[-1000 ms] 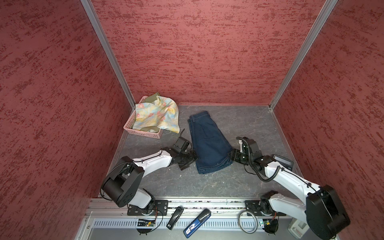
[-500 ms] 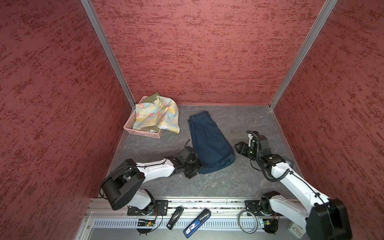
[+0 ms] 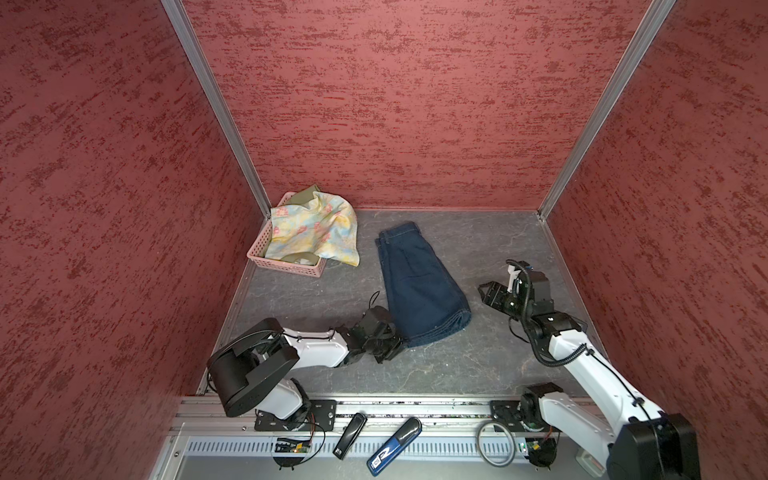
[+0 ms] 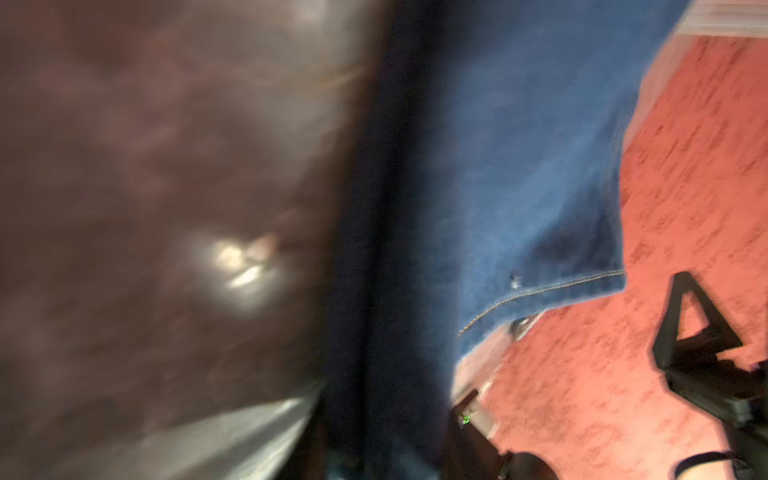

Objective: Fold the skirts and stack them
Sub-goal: 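Move the right gripper to the skirt's near hem beside the left gripper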

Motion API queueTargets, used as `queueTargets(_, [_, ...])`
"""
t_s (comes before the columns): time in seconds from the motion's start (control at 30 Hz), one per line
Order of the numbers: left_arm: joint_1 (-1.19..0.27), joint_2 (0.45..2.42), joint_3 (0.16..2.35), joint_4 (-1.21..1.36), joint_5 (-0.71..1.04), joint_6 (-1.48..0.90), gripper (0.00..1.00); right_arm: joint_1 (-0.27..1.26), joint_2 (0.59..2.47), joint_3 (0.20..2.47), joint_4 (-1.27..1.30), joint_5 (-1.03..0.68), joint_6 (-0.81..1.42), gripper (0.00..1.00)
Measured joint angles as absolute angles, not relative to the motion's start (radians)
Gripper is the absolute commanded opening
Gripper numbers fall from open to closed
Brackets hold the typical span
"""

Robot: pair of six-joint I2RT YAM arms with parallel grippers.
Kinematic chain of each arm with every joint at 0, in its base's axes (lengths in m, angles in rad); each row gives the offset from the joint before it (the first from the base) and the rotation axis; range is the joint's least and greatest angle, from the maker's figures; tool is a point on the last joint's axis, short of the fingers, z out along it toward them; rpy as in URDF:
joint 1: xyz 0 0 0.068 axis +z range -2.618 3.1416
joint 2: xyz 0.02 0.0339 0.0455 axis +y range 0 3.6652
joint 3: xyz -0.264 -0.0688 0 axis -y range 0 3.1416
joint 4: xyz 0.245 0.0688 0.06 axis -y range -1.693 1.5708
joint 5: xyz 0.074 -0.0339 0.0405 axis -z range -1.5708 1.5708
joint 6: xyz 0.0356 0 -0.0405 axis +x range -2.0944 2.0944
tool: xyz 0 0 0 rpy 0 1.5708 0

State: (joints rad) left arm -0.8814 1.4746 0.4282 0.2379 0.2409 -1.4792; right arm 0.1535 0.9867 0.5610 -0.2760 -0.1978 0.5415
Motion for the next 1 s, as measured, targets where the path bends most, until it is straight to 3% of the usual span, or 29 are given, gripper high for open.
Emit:
queueTargets(0.13, [-0.873, 1.458, 0.407, 0.246, 0.233, -1.473, 0.0, 0.153, 0.996, 0.541, -0.286, -0.243, 0.524, 0.76])
queueTargets(0.57, [-0.706, 1.387, 0.447, 0.041, 0.237, -1.237, 0.0, 0.157, 1.02, 0.464, -0.319, -0.442, 0.566, 0.78])
queueTargets(0.83, [-0.701, 1.39, 0.473, -0.01, 0.233, -1.146, 0.0, 0.247, 1.166, 0.611, -0.345, -0.429, 0.566, 0.77])
queueTargets(1.0, [-0.702, 1.396, 0.487, -0.03, 0.229, -1.12, 0.0, 0.347, 1.227, 0.747, -0.355, -0.345, 0.547, 0.64])
